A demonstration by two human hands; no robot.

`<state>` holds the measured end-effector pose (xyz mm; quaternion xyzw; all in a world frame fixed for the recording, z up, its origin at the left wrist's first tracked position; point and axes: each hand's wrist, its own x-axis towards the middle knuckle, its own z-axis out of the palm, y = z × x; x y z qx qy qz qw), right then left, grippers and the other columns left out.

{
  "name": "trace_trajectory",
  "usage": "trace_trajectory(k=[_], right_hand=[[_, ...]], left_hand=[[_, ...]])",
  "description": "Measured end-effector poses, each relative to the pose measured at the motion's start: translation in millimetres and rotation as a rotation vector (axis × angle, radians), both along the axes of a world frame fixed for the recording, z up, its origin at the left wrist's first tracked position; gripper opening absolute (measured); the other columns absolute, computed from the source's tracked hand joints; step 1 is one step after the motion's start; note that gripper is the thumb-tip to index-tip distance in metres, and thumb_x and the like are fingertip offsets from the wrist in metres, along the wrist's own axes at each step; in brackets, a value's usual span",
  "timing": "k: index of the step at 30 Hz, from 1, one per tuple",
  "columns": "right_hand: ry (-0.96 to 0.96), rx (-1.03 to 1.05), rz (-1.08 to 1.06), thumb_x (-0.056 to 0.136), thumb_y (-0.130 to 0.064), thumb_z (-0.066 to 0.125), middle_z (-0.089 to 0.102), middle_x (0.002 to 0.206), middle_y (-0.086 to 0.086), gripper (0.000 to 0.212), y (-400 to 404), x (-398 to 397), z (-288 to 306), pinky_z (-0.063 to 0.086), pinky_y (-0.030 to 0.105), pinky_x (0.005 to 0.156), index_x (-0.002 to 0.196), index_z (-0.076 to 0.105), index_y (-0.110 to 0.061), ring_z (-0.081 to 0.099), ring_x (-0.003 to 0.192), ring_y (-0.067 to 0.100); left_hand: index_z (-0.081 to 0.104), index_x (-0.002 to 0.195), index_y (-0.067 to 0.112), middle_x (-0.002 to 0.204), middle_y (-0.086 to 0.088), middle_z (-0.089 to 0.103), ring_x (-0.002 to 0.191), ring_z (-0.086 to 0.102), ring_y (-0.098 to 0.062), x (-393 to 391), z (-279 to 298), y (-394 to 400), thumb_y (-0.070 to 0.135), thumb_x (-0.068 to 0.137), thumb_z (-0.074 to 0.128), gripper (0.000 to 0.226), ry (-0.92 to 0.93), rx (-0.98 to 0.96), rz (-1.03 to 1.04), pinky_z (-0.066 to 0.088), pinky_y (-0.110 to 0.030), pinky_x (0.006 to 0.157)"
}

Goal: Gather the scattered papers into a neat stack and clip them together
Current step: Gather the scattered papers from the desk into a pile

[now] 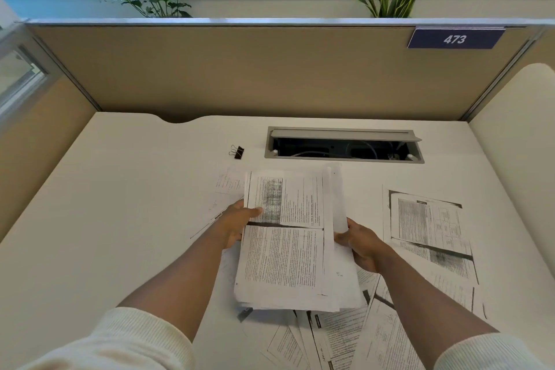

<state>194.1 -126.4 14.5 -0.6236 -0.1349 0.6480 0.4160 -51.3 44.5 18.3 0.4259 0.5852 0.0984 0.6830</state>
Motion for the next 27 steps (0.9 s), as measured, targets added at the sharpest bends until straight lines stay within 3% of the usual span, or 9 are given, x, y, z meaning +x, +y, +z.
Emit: trace_trajectory(k=[8,11,14,16,19,22,25,27], right_hand=[[0.011,0.013,-0.037,0.092,0.003,0.050,0.072,0.112,0.012,0.040,4.2,-7.1,9.8,0.058,0.047,0.084,0.126,0.062,-0.015,0.069,0.103,0.034],[0.016,-0.003,-0.104,0.100,-0.016,0.048,0.073,0.110,0.014,0.031,8.9,-10.2,14.5,0.057,0.047,0.086,0.126,0.064,-0.012,0.069,0.102,0.034],[0.092,0.039,-0.074,0.101,-0.051,0.032,0.070,0.118,0.011,0.048,13.4,-12.1,18.8,0.052,0.050,0.095,0.124,0.062,-0.021,0.068,0.108,0.031],[0.122,0.051,-0.038,0.098,-0.058,0.032,0.069,0.122,0.009,0.051,15.7,-12.2,17.8,0.049,0.052,0.099,0.126,0.060,-0.025,0.066,0.112,0.030],[0.034,0.022,0.009,0.099,-0.035,0.052,0.068,0.122,0.009,0.039,15.4,-12.3,15.9,0.049,0.053,0.098,0.133,0.053,-0.017,0.066,0.110,0.030],[-0.090,0.004,0.020,0.097,-0.012,0.054,0.069,0.119,0.008,0.035,13.9,-11.0,14.5,0.053,0.051,0.094,0.132,0.051,-0.015,0.068,0.106,0.029],[-0.123,0.000,-0.007,0.096,-0.008,0.055,0.069,0.120,0.006,0.035,13.4,-9.7,12.8,0.052,0.051,0.095,0.130,0.053,-0.016,0.067,0.107,0.028],[-0.169,-0.001,-0.014,0.095,-0.009,0.056,0.068,0.120,0.004,0.036,13.2,-8.5,10.9,0.051,0.050,0.097,0.130,0.053,-0.017,0.066,0.109,0.026]], left_hand=[[0.062,0.132,0.012,0.125,-0.009,0.069,0.113,0.065,-0.026,5.8,-9.0,-7.2,0.016,0.089,0.075,0.046,-0.075,-0.002,-0.008,0.053,-0.045,0.099],[0.064,0.128,0.011,0.119,-0.012,0.072,0.107,0.069,-0.030,11.7,-9.1,-8.2,0.016,0.086,0.078,0.045,-0.023,0.037,0.012,0.056,-0.050,0.093],[0.062,0.128,0.011,0.121,-0.012,0.070,0.108,0.068,-0.030,19.4,-9.1,-9.2,0.015,0.087,0.077,0.044,-0.003,0.068,0.027,0.055,-0.049,0.096],[0.060,0.132,0.011,0.123,-0.011,0.069,0.110,0.067,-0.028,23.2,-11.5,-9.4,0.017,0.087,0.077,0.049,0.008,0.079,0.032,0.053,-0.049,0.099],[0.058,0.133,0.011,0.122,-0.009,0.069,0.111,0.066,-0.028,25.6,-12.2,-10.7,0.019,0.086,0.078,0.051,0.033,0.098,0.030,0.052,-0.049,0.101],[0.058,0.132,0.010,0.122,-0.008,0.069,0.108,0.066,-0.026,24.9,-15.3,-11.7,0.023,0.085,0.079,0.053,0.031,0.112,0.033,0.054,-0.046,0.098],[0.058,0.131,0.010,0.120,-0.006,0.068,0.100,0.067,-0.021,22.2,-13.9,-14.3,0.027,0.088,0.076,0.050,0.020,0.113,0.036,0.055,-0.035,0.085],[0.057,0.133,0.012,0.123,-0.005,0.067,0.108,0.065,-0.023,18.9,-14.5,-16.1,0.034,0.090,0.073,0.051,0.036,0.102,0.056,0.053,-0.037,0.091]])
